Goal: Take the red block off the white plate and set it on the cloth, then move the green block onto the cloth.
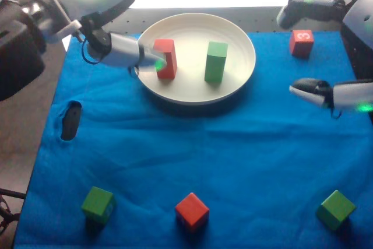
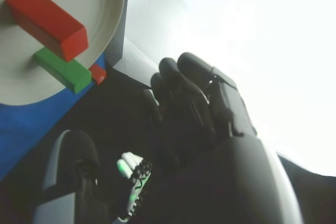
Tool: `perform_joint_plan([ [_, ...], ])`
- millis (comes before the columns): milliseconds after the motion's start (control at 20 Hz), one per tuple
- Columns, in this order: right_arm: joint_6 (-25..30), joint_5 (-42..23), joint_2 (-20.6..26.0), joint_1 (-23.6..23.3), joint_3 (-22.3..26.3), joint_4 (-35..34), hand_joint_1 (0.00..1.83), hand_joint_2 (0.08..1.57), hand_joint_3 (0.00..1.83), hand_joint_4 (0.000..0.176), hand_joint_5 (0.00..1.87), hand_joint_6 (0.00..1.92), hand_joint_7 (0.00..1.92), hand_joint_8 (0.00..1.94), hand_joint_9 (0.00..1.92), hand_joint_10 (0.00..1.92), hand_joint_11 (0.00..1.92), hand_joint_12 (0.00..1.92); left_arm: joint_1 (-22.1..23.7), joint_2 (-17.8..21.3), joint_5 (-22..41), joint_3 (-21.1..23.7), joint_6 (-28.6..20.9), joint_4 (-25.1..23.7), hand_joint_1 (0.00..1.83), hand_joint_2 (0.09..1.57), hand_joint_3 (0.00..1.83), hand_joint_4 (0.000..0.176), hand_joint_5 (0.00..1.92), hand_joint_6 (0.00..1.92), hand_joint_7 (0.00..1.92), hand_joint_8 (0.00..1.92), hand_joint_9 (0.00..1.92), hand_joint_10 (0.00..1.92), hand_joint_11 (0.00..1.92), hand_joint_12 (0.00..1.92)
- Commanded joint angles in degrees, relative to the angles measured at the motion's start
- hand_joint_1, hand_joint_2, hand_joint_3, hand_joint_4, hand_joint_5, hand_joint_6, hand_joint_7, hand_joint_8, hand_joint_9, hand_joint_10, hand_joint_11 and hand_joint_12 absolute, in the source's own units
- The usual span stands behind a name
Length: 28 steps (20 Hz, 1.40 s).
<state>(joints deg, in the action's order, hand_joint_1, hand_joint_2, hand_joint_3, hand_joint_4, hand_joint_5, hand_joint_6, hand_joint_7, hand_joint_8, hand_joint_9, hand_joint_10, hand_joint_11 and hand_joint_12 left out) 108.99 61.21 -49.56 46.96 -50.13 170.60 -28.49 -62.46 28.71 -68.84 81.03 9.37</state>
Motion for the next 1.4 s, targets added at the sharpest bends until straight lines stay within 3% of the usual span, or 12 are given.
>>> perform_joint_plan([
  [0, -0.27, 6.94, -0.11, -0.91, -0.17, 1.97, 0.95, 0.69, 0.45, 0.000, 0.61, 0.84, 0.52, 1.03, 0.47, 1.19, 0.31, 1.65, 1.32, -0.28, 6.16, -0.25, -0.08, -0.52, 0.83, 0.94, 0.01, 0.091, 0.30, 0.04, 0.20, 0.00, 0.12, 0.06, 0.00, 0.74],
  [200, -0.27, 6.94, -0.15, -0.91, -0.25, 1.97, 0.93, 0.67, 0.47, 0.000, 0.61, 0.89, 0.51, 1.08, 0.46, 1.23, 0.31, 1.68, 1.35, -0.61, 5.43, -0.87, -0.08, -0.18, 0.84, 0.92, 0.00, 0.099, 0.34, 0.02, 0.16, 0.00, 0.13, 0.03, 0.00, 0.82],
  [350, -0.27, 6.93, -0.29, -0.91, -0.35, 1.97, 0.96, 0.68, 0.48, 0.000, 0.60, 0.89, 0.51, 1.12, 0.45, 1.27, 0.30, 1.70, 2.27, -2.33, 2.18, -2.99, -0.08, -0.22, 0.86, 0.93, 0.00, 0.071, 0.35, 0.02, 0.27, 0.02, 0.21, 0.05, 0.00, 0.92],
  [450, -0.27, 6.93, -0.32, -0.91, -0.43, 1.97, 0.98, 0.69, 0.45, 0.000, 0.61, 0.84, 0.54, 1.06, 0.48, 1.22, 0.32, 1.66, 3.18, -4.34, -1.52, -5.46, -0.07, -0.57, 0.91, 0.93, 0.00, 0.036, 0.40, 0.02, 0.34, 0.03, 0.29, 0.07, 0.00, 1.12],
  [700, -0.27, 6.92, -0.61, -0.92, -0.62, 1.97, 0.99, 0.62, 0.56, 0.000, 0.63, 0.88, 0.53, 1.16, 0.50, 1.30, 0.38, 1.69, 3.59, -8.31, -6.52, -9.80, -0.07, -0.83, 1.03, 0.92, 0.00, 0.017, 0.44, 0.03, 0.39, 0.02, 0.35, 0.07, 0.00, 1.22],
  [750, -0.27, 6.92, -0.61, -0.92, -0.65, 1.97, 1.01, 0.62, 0.57, 0.000, 0.62, 0.91, 0.52, 1.19, 0.49, 1.33, 0.38, 1.71, 3.59, -9.05, -7.26, -10.49, -0.07, -0.82, 1.04, 0.92, 0.00, 0.000, 0.46, 0.03, 0.41, 0.02, 0.38, 0.08, 0.00, 1.29],
  [850, -0.27, 6.92, -0.60, -0.92, -0.72, 1.97, 1.01, 0.59, 0.61, 0.000, 0.59, 0.95, 0.49, 1.17, 0.45, 1.33, 0.33, 1.75, 3.54, -9.93, -8.46, -11.51, -0.07, -0.73, 1.02, 0.91, 0.00, 0.011, 0.45, 0.02, 0.41, 0.01, 0.39, 0.09, 0.00, 1.41],
  [1000, -0.27, 6.92, -0.60, -0.92, -0.73, 1.97, 1.02, 0.59, 0.62, 0.000, 0.58, 0.93, 0.48, 1.18, 0.43, 1.33, 0.30, 1.76, 3.23, -10.34, -9.02, -11.88, -0.08, -0.60, 1.02, 0.92, 0.00, 0.000, 0.50, 0.03, 0.45, 0.02, 0.45, 0.13, 0.00, 1.57],
  [1050, -0.27, 6.92, -0.60, -0.92, -0.73, 1.97, 1.00, 0.57, 0.67, 0.000, 0.61, 0.95, 0.48, 1.22, 0.44, 1.37, 0.33, 1.79, 3.02, -10.74, -9.34, -12.35, -0.08, -0.31, 1.08, 0.95, 0.00, 0.000, 0.58, 0.01, 0.59, 0.03, 0.46, 0.57, 0.12, 1.65],
  [1250, -0.27, 6.92, -0.59, -0.92, -0.76, 1.97, 1.00, 0.57, 0.68, 0.000, 0.61, 0.94, 0.48, 1.21, 0.45, 1.36, 0.34, 1.76, 2.38, -11.04, -9.36, -12.74, -0.08, 0.49, 1.15, 1.06, 0.02, 0.000, 0.76, 0.06, 0.85, 0.11, 0.68, 0.94, 0.45, 1.62],
  [1300, -0.27, 6.92, -0.59, -0.92, -0.76, 1.97, 0.99, 0.57, 0.66, 0.000, 0.64, 0.92, 0.52, 1.18, 0.49, 1.32, 0.38, 1.73, 2.31, -11.05, -9.35, -12.81, -0.08, 0.59, 1.20, 1.15, 0.01, 0.000, 0.75, 0.98, 0.93, 0.94, 0.82, 1.12, 0.63, 1.70],
  [1350, -0.27, 6.92, -0.59, -0.92, -0.76, 1.97, 0.98, 0.57, 0.65, 0.000, 0.65, 0.90, 0.53, 1.16, 0.49, 1.32, 0.37, 1.73, 2.29, -11.08, -9.32, -12.89, -0.08, 0.75, 1.21, 1.20, 0.01, 0.000, 0.69, 1.23, 0.92, 1.18, 0.91, 1.20, 0.74, 1.74],
])
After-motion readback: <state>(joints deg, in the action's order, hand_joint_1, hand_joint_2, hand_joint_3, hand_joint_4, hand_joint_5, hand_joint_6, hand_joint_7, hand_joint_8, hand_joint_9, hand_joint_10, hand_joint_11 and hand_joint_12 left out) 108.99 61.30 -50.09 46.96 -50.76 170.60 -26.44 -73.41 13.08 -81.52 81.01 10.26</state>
